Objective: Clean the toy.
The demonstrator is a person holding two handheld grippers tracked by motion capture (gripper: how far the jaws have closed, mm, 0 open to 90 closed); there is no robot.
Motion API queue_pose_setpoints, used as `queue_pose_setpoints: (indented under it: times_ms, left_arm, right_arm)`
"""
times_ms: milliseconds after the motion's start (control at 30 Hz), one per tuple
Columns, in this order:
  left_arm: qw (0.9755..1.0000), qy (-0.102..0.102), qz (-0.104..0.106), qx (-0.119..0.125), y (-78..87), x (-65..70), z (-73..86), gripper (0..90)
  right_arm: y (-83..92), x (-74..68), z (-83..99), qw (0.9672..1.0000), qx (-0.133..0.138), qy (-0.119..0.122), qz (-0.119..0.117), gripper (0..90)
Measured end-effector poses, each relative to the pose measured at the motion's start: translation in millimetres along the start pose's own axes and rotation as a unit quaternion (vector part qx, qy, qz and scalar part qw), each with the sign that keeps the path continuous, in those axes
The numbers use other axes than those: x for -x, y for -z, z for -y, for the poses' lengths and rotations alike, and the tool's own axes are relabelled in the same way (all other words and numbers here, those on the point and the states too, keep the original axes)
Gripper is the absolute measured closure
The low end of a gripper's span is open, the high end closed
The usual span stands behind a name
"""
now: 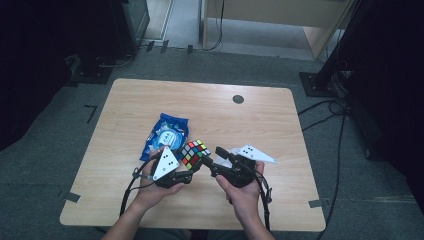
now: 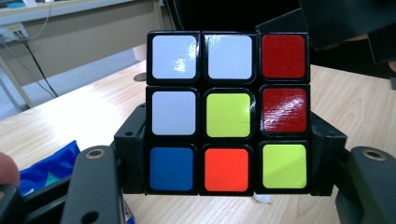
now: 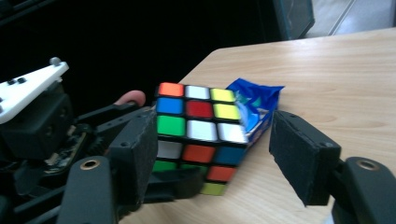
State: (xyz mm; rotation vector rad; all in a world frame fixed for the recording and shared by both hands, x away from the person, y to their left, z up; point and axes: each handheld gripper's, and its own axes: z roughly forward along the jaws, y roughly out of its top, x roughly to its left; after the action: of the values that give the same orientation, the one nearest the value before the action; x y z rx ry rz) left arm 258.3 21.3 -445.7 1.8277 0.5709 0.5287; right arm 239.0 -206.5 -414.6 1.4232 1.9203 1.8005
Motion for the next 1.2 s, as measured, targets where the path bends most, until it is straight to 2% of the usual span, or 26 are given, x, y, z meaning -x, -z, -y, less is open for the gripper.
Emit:
queue_pose_setpoints:
  times_ms: [133,300,500,633,700,767,900,1000,1100,1200]
  left_arm:
    - [1.0000,0.002,-0.004,0.006,-2.0,5.1,-0.2,33.6]
    - [0.9999,0.002,-0.005,0.010,-4.9,12.4,-0.6,33.6]
    - [0.9999,0.009,0.001,0.007,-7.0,14.2,0.1,33.5]
    - [0.9999,0.013,0.007,0.002,-8.7,13.7,1.3,33.3]
    - [0.9999,0.004,0.010,0.001,-9.0,13.9,1.9,32.9]
    - [0.9998,-0.014,0.014,-0.003,-8.4,14.4,1.8,31.5]
    - [0.9991,-0.032,0.025,-0.008,-6.7,13.7,3.2,18.4]
    - [0.9982,-0.057,0.014,-0.013,-6.3,12.0,6.3,16.7]
    - [0.9973,-0.072,0.006,-0.015,-5.4,9.7,7.9,16.5]
    - [0.9959,-0.089,0.000,-0.013,-5.4,10.7,9.1,16.6]
  right_arm:
    - [-10.8,-1.3,7.4,0.9997,-0.017,-0.016,-0.005,29.7]
    - [-14.9,2.8,10.7,0.9988,-0.012,-0.047,-0.008,32.0]
    - [-16.1,8.4,13.3,0.9974,-0.013,-0.067,-0.022,34.3]
    - [-15.6,5.8,13.7,0.9986,-0.016,-0.049,-0.009,34.6]
    - [-15.6,6.5,12.8,0.9988,-0.021,-0.044,-0.007,34.6]
    - [-14.4,9.3,10.3,0.9984,-0.025,-0.049,-0.014,34.7]
    - [-8.5,16.9,1.1,0.9983,-0.034,-0.048,-0.003,34.6]
    - [-1.8,22.0,-9.1,0.9979,-0.051,-0.041,-0.003,34.6]
    - [3.2,25.4,-18.0,0.9962,-0.080,-0.032,-0.007,34.6]
    - [5.1,26.9,-20.9,0.9949,-0.096,-0.030,-0.007,34.5]
